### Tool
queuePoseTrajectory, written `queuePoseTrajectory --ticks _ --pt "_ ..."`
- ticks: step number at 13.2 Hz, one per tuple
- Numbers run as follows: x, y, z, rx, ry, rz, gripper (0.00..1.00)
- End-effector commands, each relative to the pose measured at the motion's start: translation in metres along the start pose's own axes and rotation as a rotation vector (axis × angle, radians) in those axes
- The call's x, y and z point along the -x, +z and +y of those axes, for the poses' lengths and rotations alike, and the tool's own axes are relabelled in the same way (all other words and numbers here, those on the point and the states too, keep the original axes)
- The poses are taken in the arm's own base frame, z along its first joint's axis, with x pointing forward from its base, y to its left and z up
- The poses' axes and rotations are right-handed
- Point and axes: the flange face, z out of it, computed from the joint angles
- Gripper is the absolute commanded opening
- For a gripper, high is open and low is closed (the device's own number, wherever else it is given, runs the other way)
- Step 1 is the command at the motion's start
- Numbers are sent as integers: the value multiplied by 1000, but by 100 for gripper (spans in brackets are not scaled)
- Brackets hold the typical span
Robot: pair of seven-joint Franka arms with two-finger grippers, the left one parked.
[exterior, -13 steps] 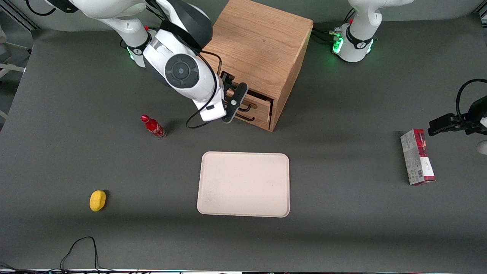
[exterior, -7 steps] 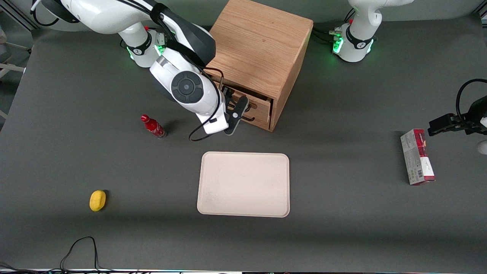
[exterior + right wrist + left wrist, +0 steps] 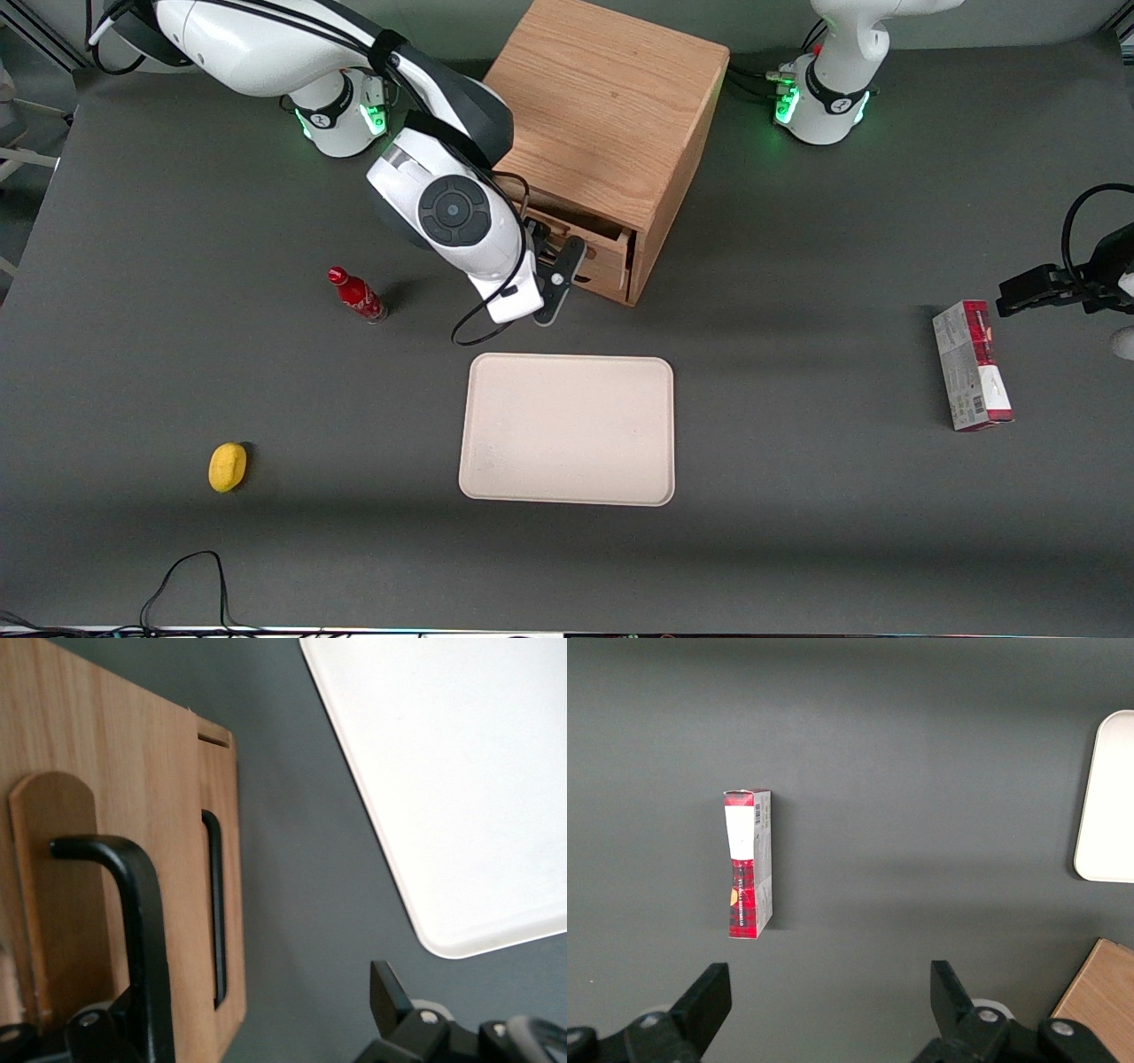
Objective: Open upper drawer
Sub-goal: 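Pull the handle outward with the right gripper, sliding the drawer open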
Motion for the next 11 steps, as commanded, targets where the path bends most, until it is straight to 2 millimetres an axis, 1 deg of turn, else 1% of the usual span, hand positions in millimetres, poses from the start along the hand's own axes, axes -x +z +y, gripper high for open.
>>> queuePoseTrajectory --ticks 1,2,3,4,6,9,10,11 --pt "11 -8 49 42 -41 13 100" --pt "14 -11 64 50 -46 17 100" --pt "22 -16 87 62 -31 23 100" --pt "28 -22 106 72 -37 32 100" --pt "39 -31 137 95 -30 49 100" --pt "46 -46 174 122 25 94 100" --pt "48 -51 180 130 39 106 100" --pt "48 -58 182 141 47 118 100"
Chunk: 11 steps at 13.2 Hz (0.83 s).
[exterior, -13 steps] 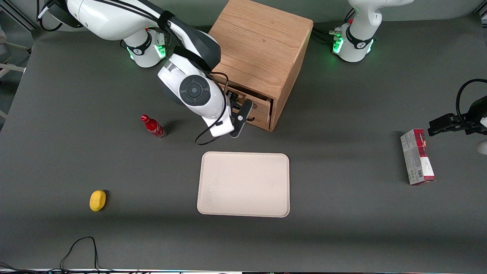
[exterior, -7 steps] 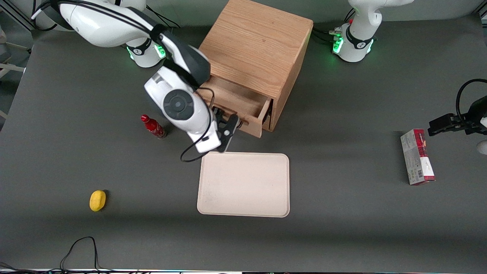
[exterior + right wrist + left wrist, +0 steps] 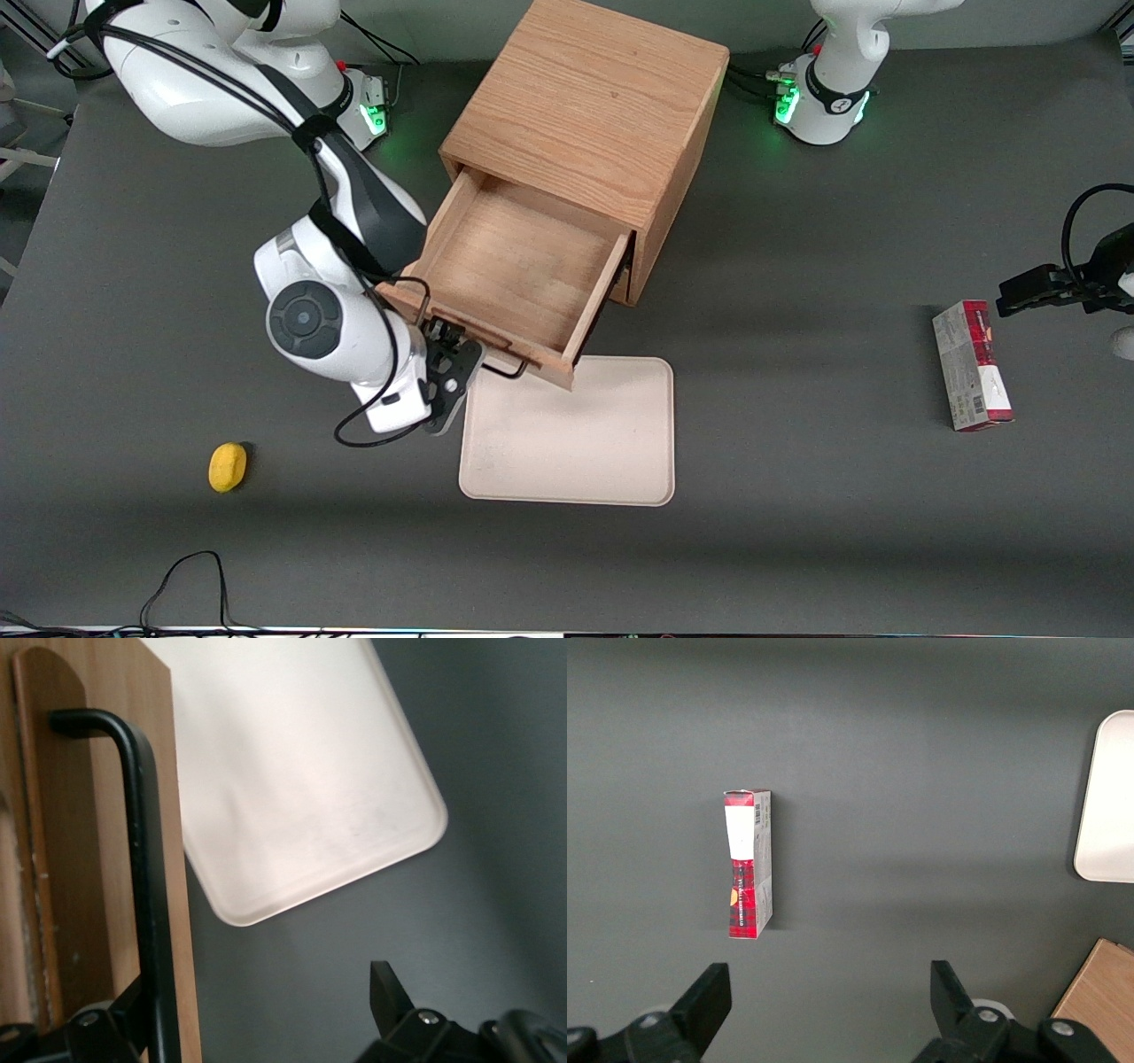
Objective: Open upper drawer
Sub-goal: 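Pull the handle outward with the right gripper, sliding the drawer open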
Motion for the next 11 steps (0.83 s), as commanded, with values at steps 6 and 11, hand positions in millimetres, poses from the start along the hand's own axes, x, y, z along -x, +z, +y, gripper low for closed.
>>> queuePoseTrajectory --ticks 6,11 --pt "3 -75 -3 70 51 31 100" --pt "126 -153 29 49 580 14 100"
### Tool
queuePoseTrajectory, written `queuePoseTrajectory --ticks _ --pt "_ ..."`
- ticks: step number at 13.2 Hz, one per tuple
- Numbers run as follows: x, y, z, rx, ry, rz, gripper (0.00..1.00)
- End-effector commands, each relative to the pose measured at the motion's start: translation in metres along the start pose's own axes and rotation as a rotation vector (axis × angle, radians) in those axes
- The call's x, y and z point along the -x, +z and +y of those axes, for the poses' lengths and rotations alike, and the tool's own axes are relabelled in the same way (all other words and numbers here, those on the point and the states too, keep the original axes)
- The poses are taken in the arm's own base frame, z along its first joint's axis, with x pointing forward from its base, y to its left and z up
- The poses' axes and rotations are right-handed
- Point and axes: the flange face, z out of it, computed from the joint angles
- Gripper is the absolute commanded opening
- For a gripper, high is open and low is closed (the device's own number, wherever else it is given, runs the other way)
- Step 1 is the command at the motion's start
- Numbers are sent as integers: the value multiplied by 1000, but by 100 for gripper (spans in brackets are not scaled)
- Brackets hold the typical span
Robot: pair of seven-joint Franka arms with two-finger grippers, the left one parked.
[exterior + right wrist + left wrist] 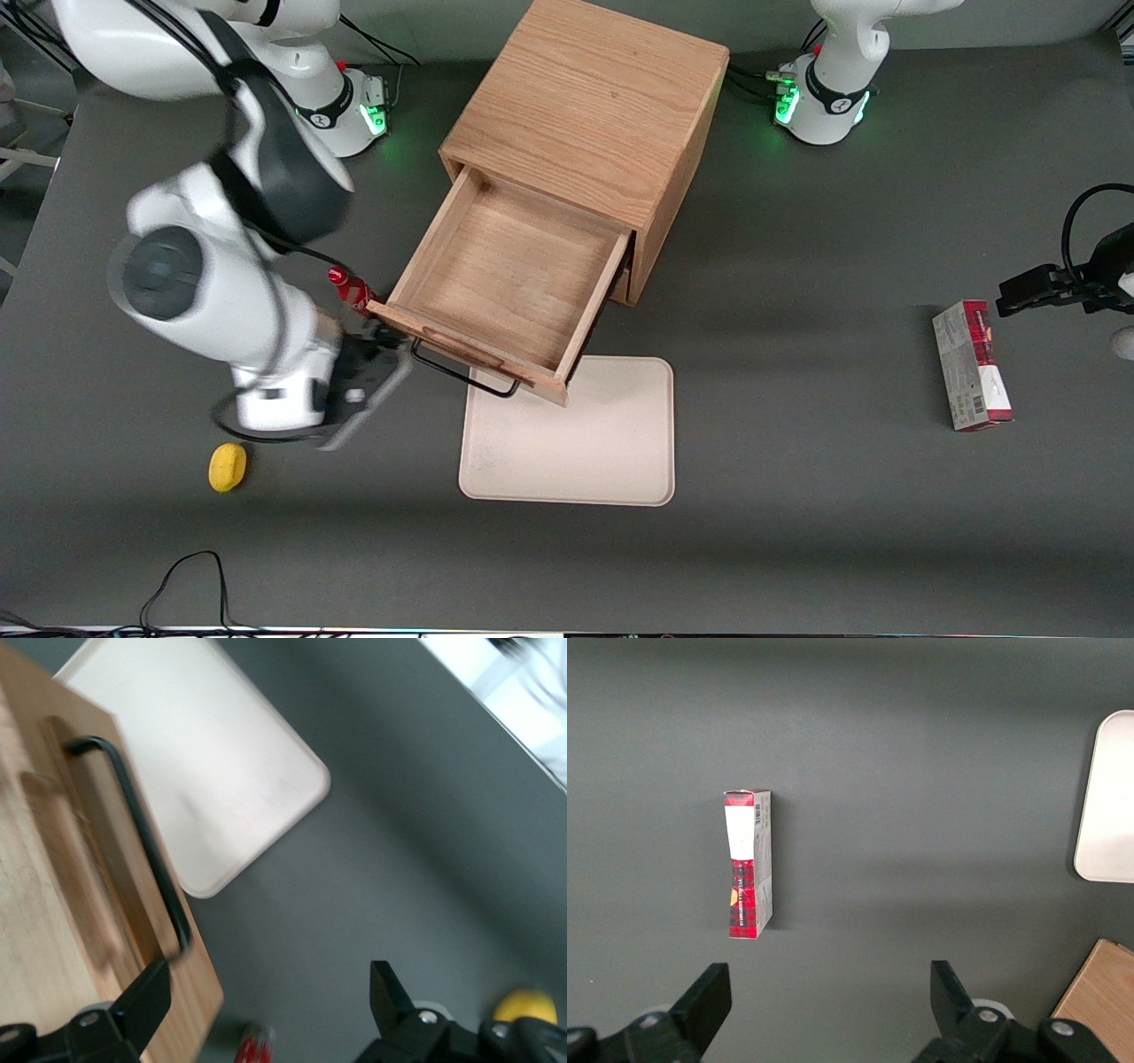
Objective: Open upper drawer
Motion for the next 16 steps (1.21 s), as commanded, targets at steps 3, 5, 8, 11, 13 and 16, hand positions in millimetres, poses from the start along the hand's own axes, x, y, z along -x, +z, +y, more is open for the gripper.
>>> queuePoseTrajectory --ticks 3,5,8,11,13,16 --pt "141 -28 25 13 440 -68 100" --pt "186 -49 21 26 494 -66 100" --pt "224 -78 38 16 638 -81 100" --pt "231 -78 40 0 685 -116 100" --pt "226 -77 43 4 685 -102 100" --pt "216 -74 47 18 804 -98 100"
